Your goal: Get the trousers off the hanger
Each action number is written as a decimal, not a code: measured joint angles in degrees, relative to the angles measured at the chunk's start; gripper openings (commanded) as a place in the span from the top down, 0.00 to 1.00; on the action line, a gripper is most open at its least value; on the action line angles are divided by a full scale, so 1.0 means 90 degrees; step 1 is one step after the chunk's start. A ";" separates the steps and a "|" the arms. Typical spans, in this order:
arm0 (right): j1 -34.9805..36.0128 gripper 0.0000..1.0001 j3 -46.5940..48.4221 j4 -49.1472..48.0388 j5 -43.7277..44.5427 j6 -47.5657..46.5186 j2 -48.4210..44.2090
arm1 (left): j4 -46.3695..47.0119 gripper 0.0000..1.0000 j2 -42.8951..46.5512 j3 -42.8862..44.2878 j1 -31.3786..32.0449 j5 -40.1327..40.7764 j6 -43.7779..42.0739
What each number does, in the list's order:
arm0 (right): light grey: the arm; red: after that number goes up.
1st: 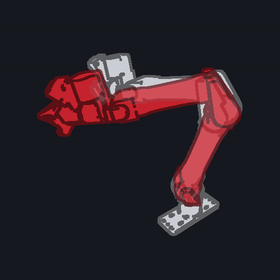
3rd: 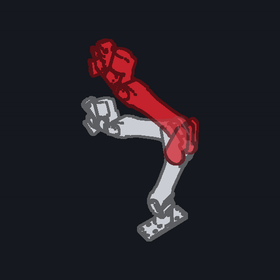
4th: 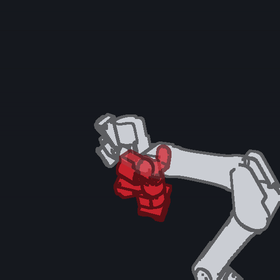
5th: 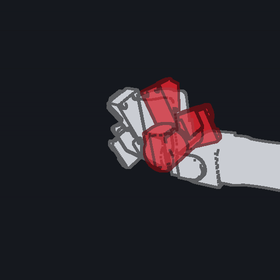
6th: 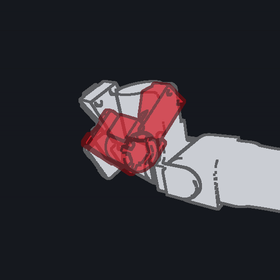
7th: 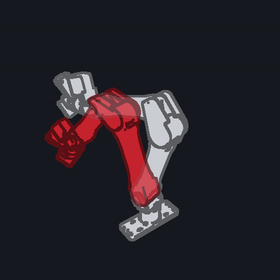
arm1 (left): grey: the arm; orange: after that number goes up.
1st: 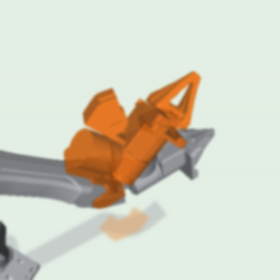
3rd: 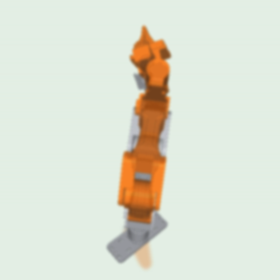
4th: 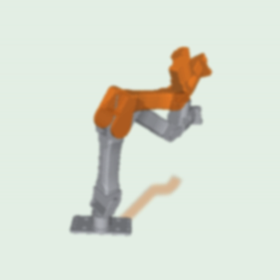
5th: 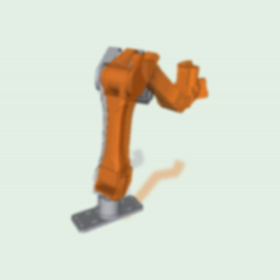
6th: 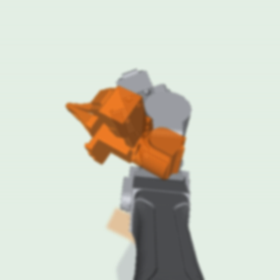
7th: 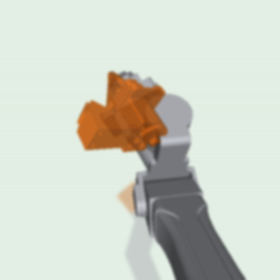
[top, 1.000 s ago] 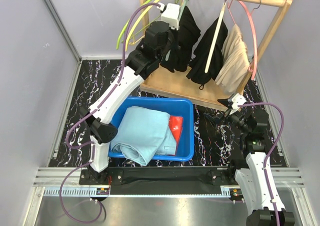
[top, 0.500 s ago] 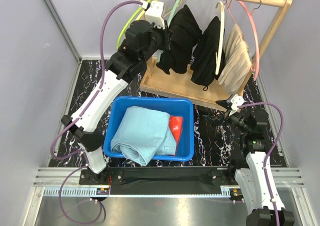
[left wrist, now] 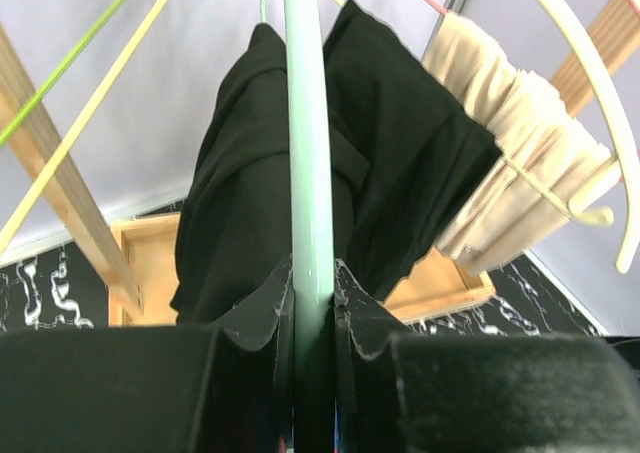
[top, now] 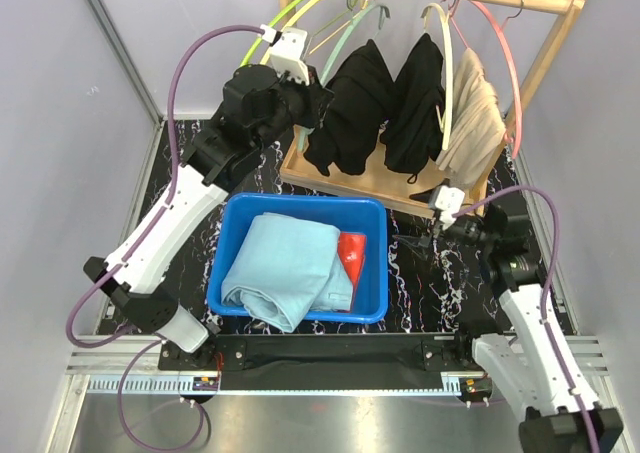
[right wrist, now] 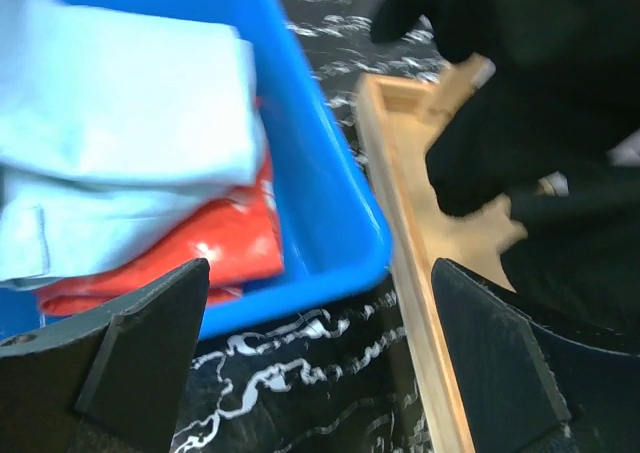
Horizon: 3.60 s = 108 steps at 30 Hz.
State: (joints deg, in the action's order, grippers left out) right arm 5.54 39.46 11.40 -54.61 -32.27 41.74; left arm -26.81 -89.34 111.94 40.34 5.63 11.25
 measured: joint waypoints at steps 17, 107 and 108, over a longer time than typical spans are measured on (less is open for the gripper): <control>0.3356 0.00 0.0928 -0.1348 0.3320 -0.2285 0.2086 | -0.0022 1.00 0.1683 -0.1501 -0.0005 -0.0287 0.0240; 0.3427 1.00 1.4197 0.2688 0.3791 0.0964 0.5831 | -0.0413 1.00 0.3106 -0.5039 -0.1423 -0.0610 0.0442; 0.3427 1.00 1.4003 0.2737 0.3772 0.0993 0.5717 | -0.0415 1.00 0.3181 -0.5042 -0.1423 -0.0646 0.0393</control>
State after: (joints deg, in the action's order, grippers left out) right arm 36.38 165.49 36.03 -20.67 -23.33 93.19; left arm -30.55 -60.71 66.57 27.53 -0.19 14.79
